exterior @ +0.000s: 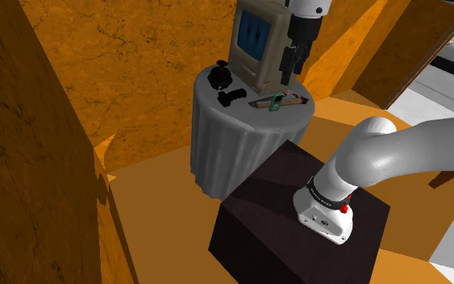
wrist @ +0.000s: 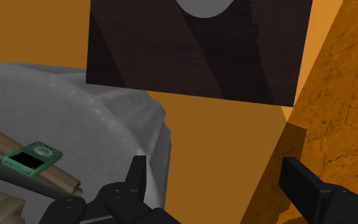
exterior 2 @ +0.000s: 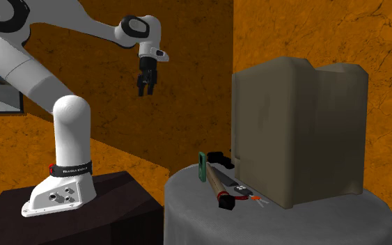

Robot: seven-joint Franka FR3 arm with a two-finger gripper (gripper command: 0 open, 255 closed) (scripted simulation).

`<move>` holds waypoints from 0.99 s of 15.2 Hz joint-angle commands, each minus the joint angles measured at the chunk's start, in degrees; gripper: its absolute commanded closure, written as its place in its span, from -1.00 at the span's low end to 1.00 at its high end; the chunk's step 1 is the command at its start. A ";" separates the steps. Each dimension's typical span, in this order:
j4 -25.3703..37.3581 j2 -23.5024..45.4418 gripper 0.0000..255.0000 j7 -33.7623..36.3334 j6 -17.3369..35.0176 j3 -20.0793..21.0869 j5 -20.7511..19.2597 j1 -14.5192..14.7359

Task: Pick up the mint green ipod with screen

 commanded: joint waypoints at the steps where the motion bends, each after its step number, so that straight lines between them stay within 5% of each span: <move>1: 0.00 0.00 -1.00 0.00 0.00 0.00 0.00 0.00; 15: -8.03 11.76 -1.00 -15.32 24.58 -15.44 -9.64 -5.12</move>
